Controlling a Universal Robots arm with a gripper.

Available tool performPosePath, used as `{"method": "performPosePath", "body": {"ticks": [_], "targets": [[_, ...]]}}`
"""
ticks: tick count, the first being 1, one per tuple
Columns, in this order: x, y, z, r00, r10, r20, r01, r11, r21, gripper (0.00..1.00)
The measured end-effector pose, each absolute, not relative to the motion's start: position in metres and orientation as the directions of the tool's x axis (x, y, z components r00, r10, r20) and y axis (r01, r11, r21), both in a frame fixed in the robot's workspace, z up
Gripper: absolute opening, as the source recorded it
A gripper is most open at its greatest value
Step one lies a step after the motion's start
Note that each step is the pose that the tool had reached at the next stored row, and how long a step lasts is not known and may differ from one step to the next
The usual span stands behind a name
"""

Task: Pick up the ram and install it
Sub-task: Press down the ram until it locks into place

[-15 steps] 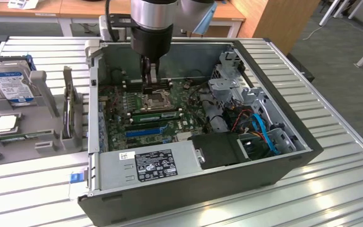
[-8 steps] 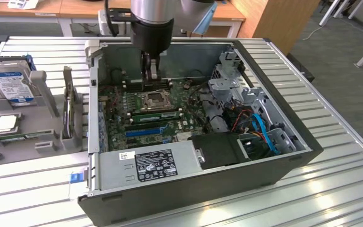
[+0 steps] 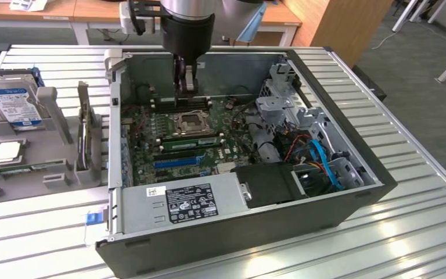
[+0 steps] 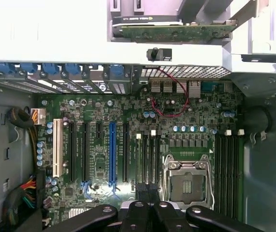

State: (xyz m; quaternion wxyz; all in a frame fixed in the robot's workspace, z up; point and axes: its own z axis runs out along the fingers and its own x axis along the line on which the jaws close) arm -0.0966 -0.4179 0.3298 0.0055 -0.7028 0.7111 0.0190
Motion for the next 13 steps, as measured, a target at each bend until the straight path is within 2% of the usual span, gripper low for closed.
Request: {"method": "performPosePath", "body": {"ticks": [13], "targets": [[-0.085, -0.418, 0.330, -0.012, -0.999, -0.034, -1.000, 0.011, 0.020, 0.10]]}}
